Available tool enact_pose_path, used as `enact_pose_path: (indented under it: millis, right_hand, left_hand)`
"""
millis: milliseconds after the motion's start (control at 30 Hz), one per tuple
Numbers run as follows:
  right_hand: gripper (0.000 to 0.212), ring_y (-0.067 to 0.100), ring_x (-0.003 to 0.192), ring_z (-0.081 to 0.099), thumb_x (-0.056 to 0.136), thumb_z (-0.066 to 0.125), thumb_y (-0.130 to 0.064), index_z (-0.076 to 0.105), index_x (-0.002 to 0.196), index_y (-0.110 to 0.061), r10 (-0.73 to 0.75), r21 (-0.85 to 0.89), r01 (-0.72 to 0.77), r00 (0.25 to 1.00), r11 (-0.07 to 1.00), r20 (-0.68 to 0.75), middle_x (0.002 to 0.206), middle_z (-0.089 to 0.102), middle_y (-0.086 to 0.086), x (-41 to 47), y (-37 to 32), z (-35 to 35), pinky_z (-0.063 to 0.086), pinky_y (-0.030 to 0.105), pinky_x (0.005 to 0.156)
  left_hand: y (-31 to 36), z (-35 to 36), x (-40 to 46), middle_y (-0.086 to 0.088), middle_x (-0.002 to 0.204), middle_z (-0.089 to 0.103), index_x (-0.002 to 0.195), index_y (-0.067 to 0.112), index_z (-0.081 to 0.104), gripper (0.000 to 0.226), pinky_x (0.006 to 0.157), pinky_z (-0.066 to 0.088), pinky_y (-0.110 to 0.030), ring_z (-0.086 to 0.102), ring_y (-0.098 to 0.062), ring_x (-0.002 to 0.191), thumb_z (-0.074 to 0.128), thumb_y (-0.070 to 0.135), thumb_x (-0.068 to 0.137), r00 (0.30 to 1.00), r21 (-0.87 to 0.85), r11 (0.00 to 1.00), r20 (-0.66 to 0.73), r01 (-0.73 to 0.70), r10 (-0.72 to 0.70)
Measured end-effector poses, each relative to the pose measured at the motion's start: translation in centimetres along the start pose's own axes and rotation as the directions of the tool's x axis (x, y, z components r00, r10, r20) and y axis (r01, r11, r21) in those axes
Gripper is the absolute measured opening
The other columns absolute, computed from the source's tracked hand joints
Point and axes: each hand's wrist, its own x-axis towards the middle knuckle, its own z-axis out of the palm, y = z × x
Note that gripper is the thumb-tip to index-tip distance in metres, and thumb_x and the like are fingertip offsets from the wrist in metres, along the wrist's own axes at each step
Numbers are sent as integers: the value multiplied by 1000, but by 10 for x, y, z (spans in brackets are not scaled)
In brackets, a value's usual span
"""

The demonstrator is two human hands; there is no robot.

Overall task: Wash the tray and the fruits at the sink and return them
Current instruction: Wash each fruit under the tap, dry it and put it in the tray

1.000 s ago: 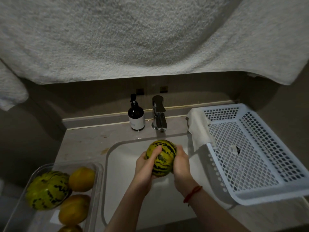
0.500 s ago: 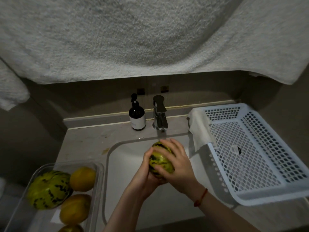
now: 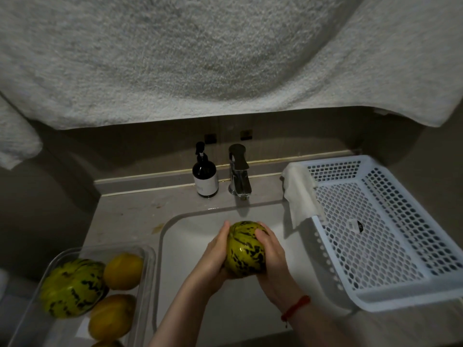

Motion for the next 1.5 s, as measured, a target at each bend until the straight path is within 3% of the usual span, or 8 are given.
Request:
enact_pose_path:
  millis: [133,267,533,700,933,1100,1267,1500]
  right_hand:
    - [32,21,104,63,86,62,-14,58,117,-23,-141,-233,144,990,962,30,115,62,6,1,-3,-2,56,39,85]
    - [22,10,101,60,95,51,-14,54,117,-17,-204,-452,224,974,863,94,112,59,5,7,-11,-2,51,13,75]
    - [58,33,100,64,84,47,-63,70,107,-15,527,-161,-516,849,841,34,110,68,17,8,-17,-3,56,41,71]
    - [15,27,102,61,91,56,-38,65,92,-25,-63,-506,-41,980,862,-187,98,65,0,18,2,1,52,37,89]
    - [30,21,108,58,79,59,-36,70,103,-24,-438,-604,758,470,-244,766,111,66,-6,29,-1,-1,43,31,99]
    - [18,22,104,60,94,49,-20,61,90,-32,-380,-614,227,916,756,-129,97,62,-4,33,7,17,44,22,80]
    - [38,21,122,45,90,44,-36,56,121,-18,-549,-740,668,590,-82,593,126,56,6,27,14,-5,38,33,103]
    - [16,24,97,61,94,49,-22,62,89,-30,-141,-505,-5,958,863,-251,101,66,5,43,-5,19,50,37,90]
  left_hand:
    - [-7,1,-4,-15,95,73,109,20,62,54,58,57,-41,72,-29,80,39,64,87,978,-227,958,150,178,-146]
    - [-18,-3,-2,-14,116,63,118,26,55,42,66,57,-39,68,-26,96,65,32,78,975,-121,968,4,-220,222]
    - [-16,-12,11,14,107,61,121,35,50,87,72,52,-11,59,1,99,91,16,47,901,447,800,33,-400,433]
    - [-22,-15,12,-3,113,64,129,26,48,79,74,57,-35,64,-20,103,82,8,59,954,156,941,50,-299,295]
    - [-35,-1,15,-16,124,62,116,11,67,58,84,54,-45,61,-30,112,63,50,74,948,-678,710,316,191,47]
    - [-30,2,24,-18,120,64,112,9,70,66,74,57,-42,66,-30,102,51,59,74,958,-502,841,280,199,-60]
    - [-20,1,24,-19,120,63,118,6,65,63,78,57,-41,65,-32,105,52,56,81,964,-604,778,267,171,-4]
    - [-12,14,25,-17,113,66,119,15,60,48,78,56,-47,65,-33,102,64,39,78,998,-252,966,-20,-66,63]
